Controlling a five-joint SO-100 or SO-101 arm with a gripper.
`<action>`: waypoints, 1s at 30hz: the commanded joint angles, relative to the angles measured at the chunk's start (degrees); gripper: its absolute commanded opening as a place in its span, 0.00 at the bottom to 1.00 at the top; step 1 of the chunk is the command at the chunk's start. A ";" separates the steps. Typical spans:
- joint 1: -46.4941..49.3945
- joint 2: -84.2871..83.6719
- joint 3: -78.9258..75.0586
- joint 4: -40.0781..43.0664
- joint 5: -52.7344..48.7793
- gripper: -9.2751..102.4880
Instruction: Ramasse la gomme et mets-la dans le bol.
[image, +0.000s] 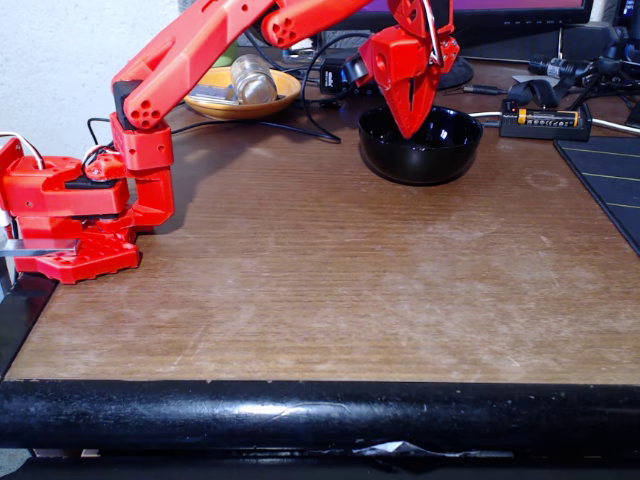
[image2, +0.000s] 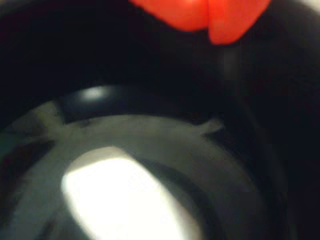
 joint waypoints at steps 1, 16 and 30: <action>1.41 14.06 2.90 1.93 -2.02 0.03; 29.71 46.14 34.37 -1.32 -8.96 0.03; 38.85 105.47 102.48 -22.68 -11.51 0.03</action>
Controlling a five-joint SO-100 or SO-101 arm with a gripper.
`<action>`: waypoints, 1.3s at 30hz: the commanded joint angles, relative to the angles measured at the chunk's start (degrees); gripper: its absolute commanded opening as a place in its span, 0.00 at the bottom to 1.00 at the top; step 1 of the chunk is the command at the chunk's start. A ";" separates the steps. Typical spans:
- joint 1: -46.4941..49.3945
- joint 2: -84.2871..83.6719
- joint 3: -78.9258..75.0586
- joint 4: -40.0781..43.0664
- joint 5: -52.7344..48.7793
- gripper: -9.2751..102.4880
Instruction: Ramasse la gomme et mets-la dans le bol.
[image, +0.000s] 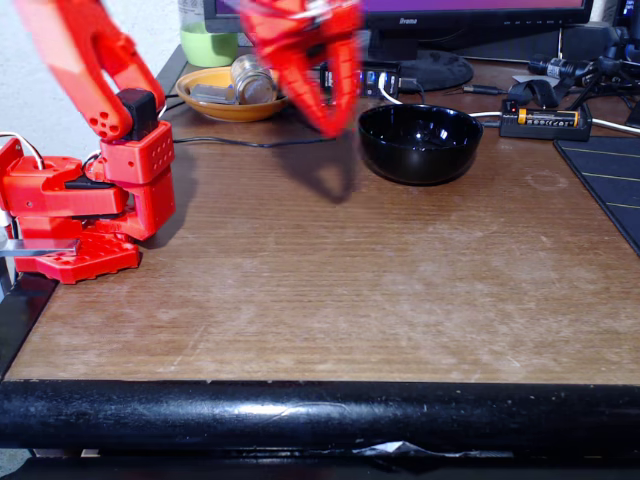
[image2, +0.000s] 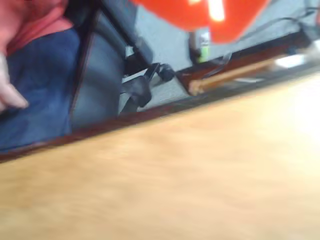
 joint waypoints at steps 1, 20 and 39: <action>-0.18 18.11 10.81 -3.43 3.25 0.03; -8.70 55.63 37.27 -3.16 10.11 0.03; -10.46 55.63 46.14 -0.09 11.60 0.03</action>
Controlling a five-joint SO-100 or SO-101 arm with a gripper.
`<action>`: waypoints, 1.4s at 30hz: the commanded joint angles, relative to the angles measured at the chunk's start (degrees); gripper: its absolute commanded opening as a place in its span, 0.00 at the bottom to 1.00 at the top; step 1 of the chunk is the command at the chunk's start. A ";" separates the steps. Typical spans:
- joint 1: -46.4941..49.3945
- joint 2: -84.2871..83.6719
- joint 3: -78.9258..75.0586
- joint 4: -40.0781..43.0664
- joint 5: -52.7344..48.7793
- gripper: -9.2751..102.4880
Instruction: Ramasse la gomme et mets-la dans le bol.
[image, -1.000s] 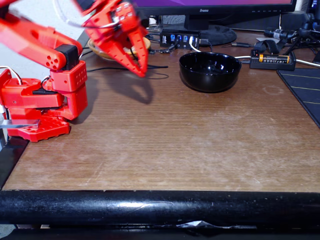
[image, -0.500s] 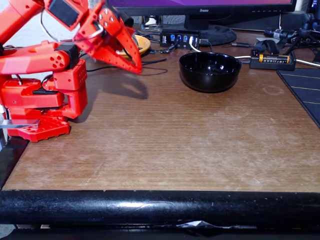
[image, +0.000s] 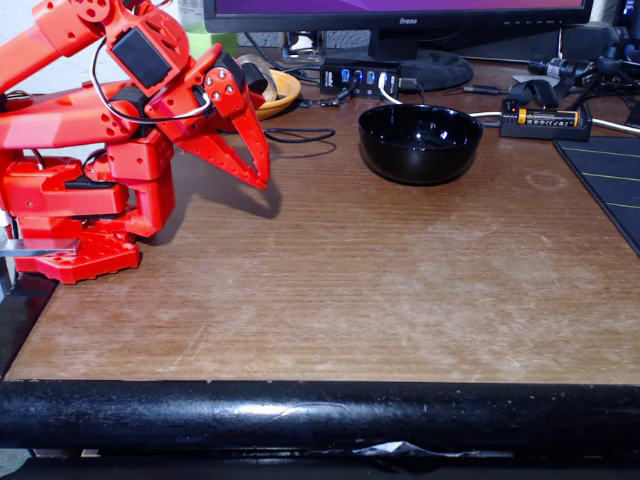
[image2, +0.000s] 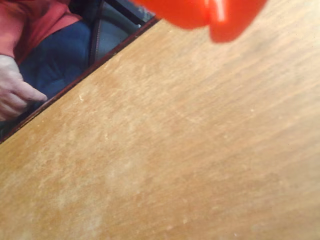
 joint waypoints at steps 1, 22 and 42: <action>-1.49 0.18 -0.53 -0.35 -0.79 0.03; -2.29 0.18 20.13 -8.96 2.99 0.03; -1.93 0.18 20.30 -9.93 5.54 0.03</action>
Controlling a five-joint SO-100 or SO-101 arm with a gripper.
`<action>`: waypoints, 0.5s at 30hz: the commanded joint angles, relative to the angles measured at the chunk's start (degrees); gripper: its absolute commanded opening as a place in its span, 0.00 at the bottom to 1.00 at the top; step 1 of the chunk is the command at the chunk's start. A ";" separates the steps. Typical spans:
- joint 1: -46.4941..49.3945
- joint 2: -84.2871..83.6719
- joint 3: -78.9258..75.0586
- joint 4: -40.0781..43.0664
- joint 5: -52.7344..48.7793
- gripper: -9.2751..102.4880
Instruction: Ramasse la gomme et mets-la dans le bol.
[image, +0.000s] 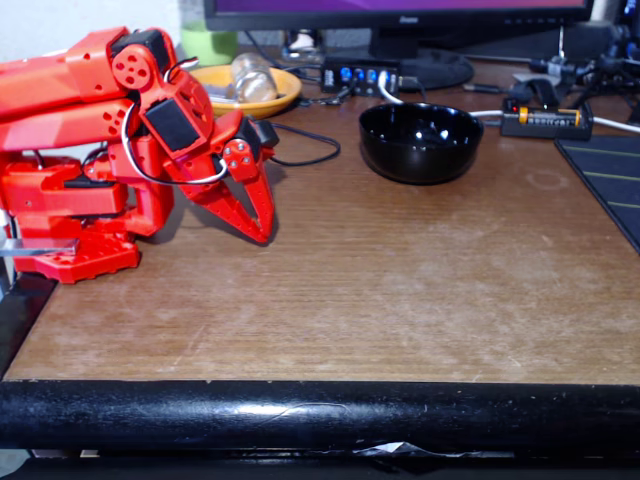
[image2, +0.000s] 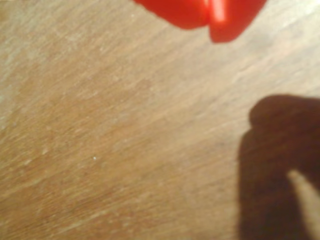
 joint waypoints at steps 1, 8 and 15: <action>-0.09 -0.53 1.14 0.35 0.35 0.03; -0.09 -0.53 1.14 0.35 0.00 0.03; 0.00 -0.53 1.14 0.26 0.09 0.03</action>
